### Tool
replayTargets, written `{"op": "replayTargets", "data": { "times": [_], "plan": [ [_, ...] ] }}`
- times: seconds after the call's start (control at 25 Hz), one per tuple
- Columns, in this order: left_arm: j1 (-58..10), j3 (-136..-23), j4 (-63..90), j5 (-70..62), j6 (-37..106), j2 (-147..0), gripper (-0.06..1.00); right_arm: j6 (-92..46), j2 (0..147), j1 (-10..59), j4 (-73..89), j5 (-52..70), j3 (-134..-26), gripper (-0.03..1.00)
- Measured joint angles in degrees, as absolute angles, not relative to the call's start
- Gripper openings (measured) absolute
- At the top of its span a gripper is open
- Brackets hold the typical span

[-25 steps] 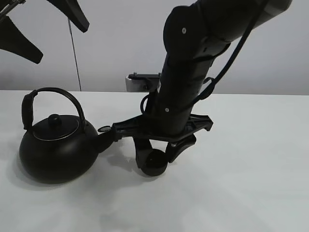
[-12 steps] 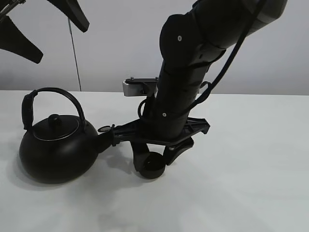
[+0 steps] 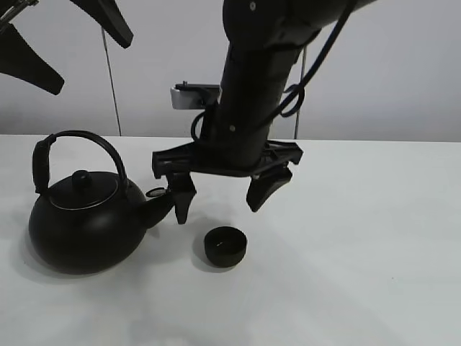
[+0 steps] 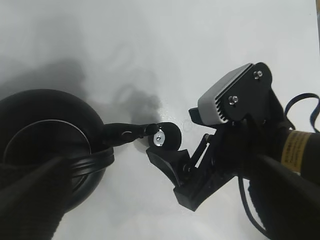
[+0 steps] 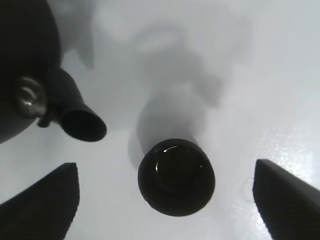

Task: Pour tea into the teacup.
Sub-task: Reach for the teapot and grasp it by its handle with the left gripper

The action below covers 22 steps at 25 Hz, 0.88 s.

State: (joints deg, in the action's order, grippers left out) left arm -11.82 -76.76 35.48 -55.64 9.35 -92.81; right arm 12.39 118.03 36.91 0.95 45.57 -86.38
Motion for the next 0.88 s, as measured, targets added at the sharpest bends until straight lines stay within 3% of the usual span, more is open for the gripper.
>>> {"op": "replayTargets", "data": {
  "times": [0.2,0.36,0.88],
  "plan": [
    [-11.82,-76.76,35.48,-55.64,9.35,-92.81,0.69,12.39,117.33,36.3,-4.11,53.45,-90.94,0.66],
    [-11.82,-76.76,35.48,-55.48,9.35,-92.81,0.69,12.45,115.17,31.65,-7.07,57.38,-91.08,0.66],
    [-11.82,-76.76,35.48,-55.48,9.35,-92.81,0.69,4.13,103.62,1.9,-7.4,67.95,-91.08,0.66]
  ]
}}
